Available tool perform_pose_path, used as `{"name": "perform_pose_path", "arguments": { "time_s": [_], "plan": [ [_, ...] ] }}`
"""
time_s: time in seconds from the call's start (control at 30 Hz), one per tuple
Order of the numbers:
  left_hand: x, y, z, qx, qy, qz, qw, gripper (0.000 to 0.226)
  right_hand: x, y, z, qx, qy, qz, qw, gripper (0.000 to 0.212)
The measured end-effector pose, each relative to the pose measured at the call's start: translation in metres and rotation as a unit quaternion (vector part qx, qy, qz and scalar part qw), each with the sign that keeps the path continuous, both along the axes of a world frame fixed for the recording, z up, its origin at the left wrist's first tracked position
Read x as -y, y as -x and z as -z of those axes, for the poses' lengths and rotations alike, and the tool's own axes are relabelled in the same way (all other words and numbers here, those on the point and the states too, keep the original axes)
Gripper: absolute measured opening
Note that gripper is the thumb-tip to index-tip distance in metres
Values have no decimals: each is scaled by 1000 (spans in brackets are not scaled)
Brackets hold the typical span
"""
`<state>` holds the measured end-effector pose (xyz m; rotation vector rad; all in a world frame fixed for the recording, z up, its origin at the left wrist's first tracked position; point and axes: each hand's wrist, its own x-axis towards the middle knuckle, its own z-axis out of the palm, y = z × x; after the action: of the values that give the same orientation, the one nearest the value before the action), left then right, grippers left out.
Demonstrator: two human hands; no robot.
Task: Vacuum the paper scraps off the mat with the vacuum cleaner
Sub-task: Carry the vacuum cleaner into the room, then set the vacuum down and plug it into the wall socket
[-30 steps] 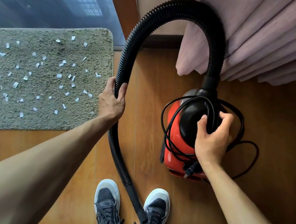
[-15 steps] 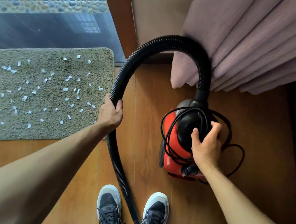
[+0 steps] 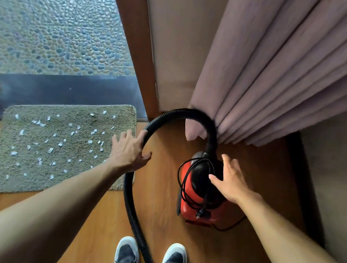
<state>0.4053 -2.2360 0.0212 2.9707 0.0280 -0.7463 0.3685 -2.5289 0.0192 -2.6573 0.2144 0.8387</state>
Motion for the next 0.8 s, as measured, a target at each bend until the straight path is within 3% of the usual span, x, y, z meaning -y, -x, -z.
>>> {"name": "perform_pose_path", "arguments": {
  "time_s": [0.27, 0.57, 0.8],
  "plan": [
    [19, -16, -166, 82, -19, 44, 995, 64, 10, -18, -167, 76, 25, -50, 996, 80],
    [65, -17, -371, 142, 24, 47, 988, 59, 22, -13, -377, 171, 67, -69, 981, 83],
    [92, 1, -473, 172, 33, 92, 980, 61, 34, 21, -482, 195, 60, -56, 977, 84]
  ]
}}
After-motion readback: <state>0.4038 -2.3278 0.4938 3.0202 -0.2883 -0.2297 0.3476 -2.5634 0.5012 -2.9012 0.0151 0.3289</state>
